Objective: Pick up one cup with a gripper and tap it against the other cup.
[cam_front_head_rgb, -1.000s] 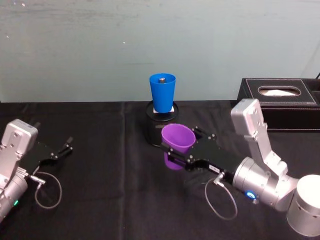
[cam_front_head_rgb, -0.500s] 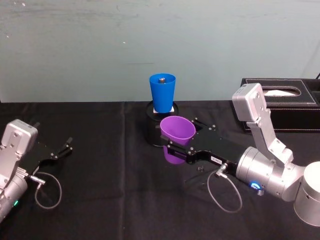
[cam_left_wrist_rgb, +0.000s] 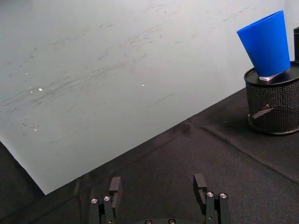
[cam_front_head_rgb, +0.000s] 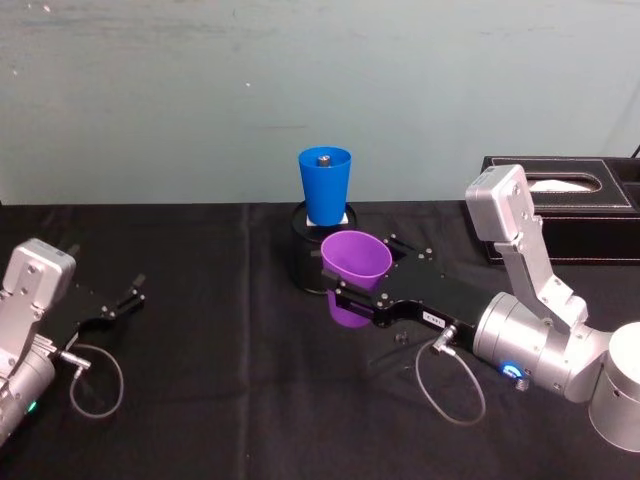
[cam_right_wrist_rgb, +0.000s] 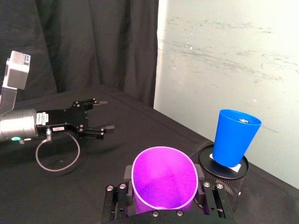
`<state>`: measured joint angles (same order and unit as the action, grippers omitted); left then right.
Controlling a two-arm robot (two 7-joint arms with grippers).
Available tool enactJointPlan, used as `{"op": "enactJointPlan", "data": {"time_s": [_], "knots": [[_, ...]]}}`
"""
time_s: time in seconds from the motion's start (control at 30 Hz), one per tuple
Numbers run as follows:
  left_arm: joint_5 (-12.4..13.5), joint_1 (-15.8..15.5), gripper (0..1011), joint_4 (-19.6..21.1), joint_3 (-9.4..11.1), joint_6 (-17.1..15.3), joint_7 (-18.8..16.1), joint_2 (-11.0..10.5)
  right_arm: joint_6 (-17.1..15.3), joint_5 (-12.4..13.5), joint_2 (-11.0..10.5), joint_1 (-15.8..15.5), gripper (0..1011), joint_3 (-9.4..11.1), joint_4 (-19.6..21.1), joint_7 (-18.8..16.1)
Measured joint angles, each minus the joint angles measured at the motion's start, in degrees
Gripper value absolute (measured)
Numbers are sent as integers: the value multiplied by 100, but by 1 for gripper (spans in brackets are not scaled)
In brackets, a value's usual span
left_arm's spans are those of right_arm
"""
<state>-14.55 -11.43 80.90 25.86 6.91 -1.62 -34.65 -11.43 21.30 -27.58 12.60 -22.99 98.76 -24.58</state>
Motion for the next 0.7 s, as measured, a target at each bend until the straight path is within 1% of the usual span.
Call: {"op": "enactJointPlan", "data": {"time_s": [0.7], "knots": [[0,0,1000,0,0,0,0,0,4,-6,9,-2,731,0,-9,4]]}}
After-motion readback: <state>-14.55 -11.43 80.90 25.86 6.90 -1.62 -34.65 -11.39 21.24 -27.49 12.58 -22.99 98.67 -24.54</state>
